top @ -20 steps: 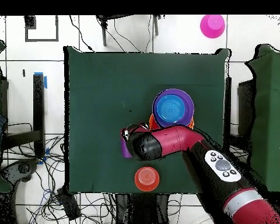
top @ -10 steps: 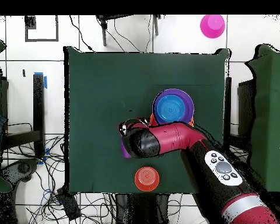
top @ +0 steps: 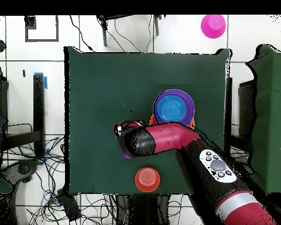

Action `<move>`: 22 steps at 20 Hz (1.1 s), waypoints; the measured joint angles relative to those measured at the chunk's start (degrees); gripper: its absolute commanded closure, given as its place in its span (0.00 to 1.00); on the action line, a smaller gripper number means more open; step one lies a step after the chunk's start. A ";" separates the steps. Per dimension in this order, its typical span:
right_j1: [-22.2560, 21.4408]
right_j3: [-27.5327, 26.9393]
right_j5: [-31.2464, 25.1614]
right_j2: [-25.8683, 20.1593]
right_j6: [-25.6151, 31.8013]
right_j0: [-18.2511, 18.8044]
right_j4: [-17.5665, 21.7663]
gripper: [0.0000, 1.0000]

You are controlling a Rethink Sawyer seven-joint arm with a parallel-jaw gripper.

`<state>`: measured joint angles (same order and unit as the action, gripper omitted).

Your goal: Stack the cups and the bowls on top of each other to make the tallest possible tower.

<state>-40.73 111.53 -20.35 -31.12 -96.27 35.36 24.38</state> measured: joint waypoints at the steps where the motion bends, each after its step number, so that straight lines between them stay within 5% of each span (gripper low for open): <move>1: -0.05 0.00 -0.55 0.18 0.00 -0.21 -0.17 0.00; 13: -0.55 -0.01 -15.52 6.29 0.00 -5.01 -0.69 0.00; 22: 2.21 -0.25 -16.92 11.14 0.00 -7.67 -0.06 0.00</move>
<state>-38.51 111.28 -37.27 -19.98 -96.27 27.69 24.32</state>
